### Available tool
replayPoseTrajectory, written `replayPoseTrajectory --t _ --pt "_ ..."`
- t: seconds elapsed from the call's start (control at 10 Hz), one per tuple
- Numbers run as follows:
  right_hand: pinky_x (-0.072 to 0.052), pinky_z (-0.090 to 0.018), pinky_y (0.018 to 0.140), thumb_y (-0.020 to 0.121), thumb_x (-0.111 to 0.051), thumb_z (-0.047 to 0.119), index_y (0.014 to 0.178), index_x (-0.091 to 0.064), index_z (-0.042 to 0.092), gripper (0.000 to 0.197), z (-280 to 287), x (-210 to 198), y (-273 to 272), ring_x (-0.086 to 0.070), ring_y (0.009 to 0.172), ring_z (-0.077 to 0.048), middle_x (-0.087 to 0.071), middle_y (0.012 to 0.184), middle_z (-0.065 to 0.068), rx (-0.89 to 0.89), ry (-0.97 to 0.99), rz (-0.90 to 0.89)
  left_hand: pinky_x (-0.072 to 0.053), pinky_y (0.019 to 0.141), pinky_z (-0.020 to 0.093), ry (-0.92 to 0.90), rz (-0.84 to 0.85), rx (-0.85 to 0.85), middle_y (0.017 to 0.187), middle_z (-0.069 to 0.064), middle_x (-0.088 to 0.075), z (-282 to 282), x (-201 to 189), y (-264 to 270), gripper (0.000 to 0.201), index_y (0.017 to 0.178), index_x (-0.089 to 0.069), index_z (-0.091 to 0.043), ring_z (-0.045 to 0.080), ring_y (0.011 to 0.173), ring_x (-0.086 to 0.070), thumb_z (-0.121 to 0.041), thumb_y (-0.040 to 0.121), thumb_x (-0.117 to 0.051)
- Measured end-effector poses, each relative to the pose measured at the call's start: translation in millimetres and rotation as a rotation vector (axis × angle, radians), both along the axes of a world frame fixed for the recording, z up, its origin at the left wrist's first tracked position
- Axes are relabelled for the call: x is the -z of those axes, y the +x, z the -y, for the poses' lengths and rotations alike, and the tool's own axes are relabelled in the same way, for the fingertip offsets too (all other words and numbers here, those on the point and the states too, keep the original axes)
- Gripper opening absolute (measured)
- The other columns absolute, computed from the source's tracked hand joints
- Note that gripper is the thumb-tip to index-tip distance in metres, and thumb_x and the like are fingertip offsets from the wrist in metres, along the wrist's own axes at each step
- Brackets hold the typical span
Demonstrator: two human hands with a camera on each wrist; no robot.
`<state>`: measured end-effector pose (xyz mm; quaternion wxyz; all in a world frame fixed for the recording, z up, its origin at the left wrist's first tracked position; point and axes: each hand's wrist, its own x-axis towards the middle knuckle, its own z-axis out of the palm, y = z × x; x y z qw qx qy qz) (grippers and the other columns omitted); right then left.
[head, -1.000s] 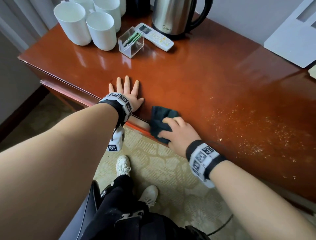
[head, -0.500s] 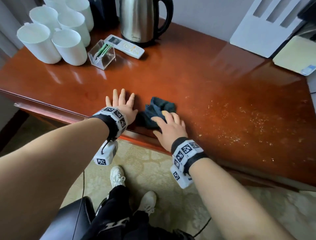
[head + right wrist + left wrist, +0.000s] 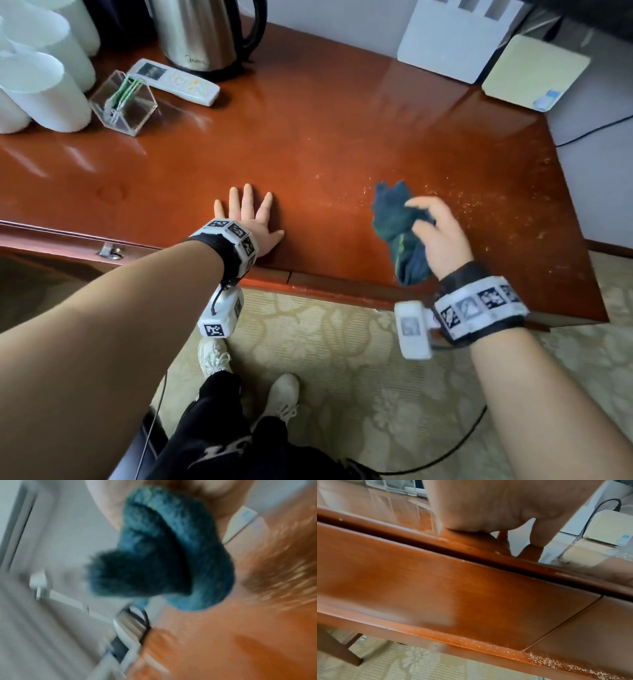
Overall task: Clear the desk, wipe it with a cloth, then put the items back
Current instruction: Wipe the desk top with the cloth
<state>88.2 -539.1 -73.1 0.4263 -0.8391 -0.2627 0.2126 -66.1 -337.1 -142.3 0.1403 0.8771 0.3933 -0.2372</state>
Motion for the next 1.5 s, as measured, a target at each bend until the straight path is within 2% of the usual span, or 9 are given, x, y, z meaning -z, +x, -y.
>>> replayPoseTrajectory --t 0.1,0.2,0.4,0.6,0.7,0.9,1.0,1.2,1.5 --pt "-0.041 -0.039 0.100 0.092 -0.037 0.003 0.112 -0.050 0.020 0.029 -33 0 16 -0.053 0.111 -0.026 -0.056 0.116 -0.004 -0.025 -0.078 -0.060 0.008 0.116 0.049 0.005 -0.013 0.002 0.156 0.006 0.021 0 -1 1 0.073 0.149 0.010 -0.030 0.028 0.144 0.020 -0.057 0.094 -0.030" --pt "-0.024 -0.039 0.113 0.095 -0.033 0.014 0.140 -0.036 0.022 0.045 -56 16 15 -0.028 0.137 -0.030 -0.024 0.152 -0.006 -0.088 -0.539 0.164 0.007 0.116 0.050 0.014 -0.027 0.007 0.156 0.007 0.022 0 0 2 0.073 0.149 0.011 -0.029 0.028 0.144 0.019 -0.057 0.094 -0.029" --pt "-0.017 -0.048 0.113 0.099 -0.033 0.038 0.148 -0.016 0.035 0.052 -79 59 -24 0.007 0.146 -0.023 0.004 0.159 0.002 -0.384 -0.761 0.396 0.008 0.116 0.050 0.006 -0.040 0.004 0.156 0.006 0.022 -1 0 3 0.074 0.149 0.012 -0.029 0.028 0.144 0.020 -0.056 0.094 -0.029" --pt "-0.019 -0.043 0.114 0.097 -0.035 0.015 0.148 -0.016 0.033 0.057 -33 64 1 0.000 0.144 -0.027 -0.001 0.158 -0.002 -0.303 -0.859 0.484 0.007 0.115 0.050 0.007 -0.026 0.005 0.156 0.005 0.021 -1 1 3 0.074 0.149 0.010 -0.029 0.028 0.144 0.019 -0.057 0.094 -0.030" --pt "-0.033 -0.040 0.105 0.091 -0.039 0.006 0.145 -0.028 0.030 0.061 9 50 14 -0.015 0.136 -0.030 -0.012 0.153 -0.005 -0.086 -0.917 0.420 0.007 0.116 0.050 0.012 -0.022 0.008 0.157 0.005 0.021 -1 2 3 0.074 0.149 0.010 -0.029 0.028 0.144 0.019 -0.057 0.094 -0.030" --pt "-0.026 -0.037 0.111 0.095 -0.040 0.008 0.134 -0.048 0.018 0.041 -16 19 9 -0.026 0.133 -0.031 -0.030 0.146 -0.009 -0.030 -0.460 0.409 0.007 0.115 0.050 0.013 -0.029 0.008 0.156 0.005 0.021 0 1 4 0.073 0.149 0.011 -0.030 0.028 0.144 0.019 -0.057 0.094 -0.029" --pt "-0.017 -0.033 0.114 0.094 -0.043 0.013 0.139 -0.042 0.020 0.045 -76 17 -6 -0.019 0.138 -0.031 -0.024 0.151 -0.008 -0.262 -0.372 0.433 0.007 0.116 0.050 0.018 -0.030 0.007 0.156 0.006 0.021 -1 2 5 0.074 0.149 0.011 -0.029 0.029 0.144 0.019 -0.057 0.094 -0.030" --pt "-0.015 -0.038 0.115 0.099 -0.038 0.021 0.144 -0.027 0.037 0.050 -146 47 -26 -0.005 0.145 -0.025 -0.006 0.158 0.001 -0.679 -0.694 0.510 0.007 0.116 0.050 0.030 -0.016 -0.011 0.157 0.005 0.020 -1 6 6 0.075 0.149 0.009 -0.029 0.028 0.144 0.018 -0.056 0.093 -0.033" --pt "-0.038 -0.038 0.095 0.095 -0.045 0.025 0.127 -0.053 0.028 0.033 -51 39 17 -0.031 0.124 -0.032 -0.032 0.140 -0.007 -0.240 -0.816 0.401 0.007 0.116 0.050 0.023 -0.014 -0.003 0.157 0.005 0.020 -1 4 5 0.075 0.149 0.009 -0.030 0.029 0.144 0.018 -0.057 0.093 -0.032"
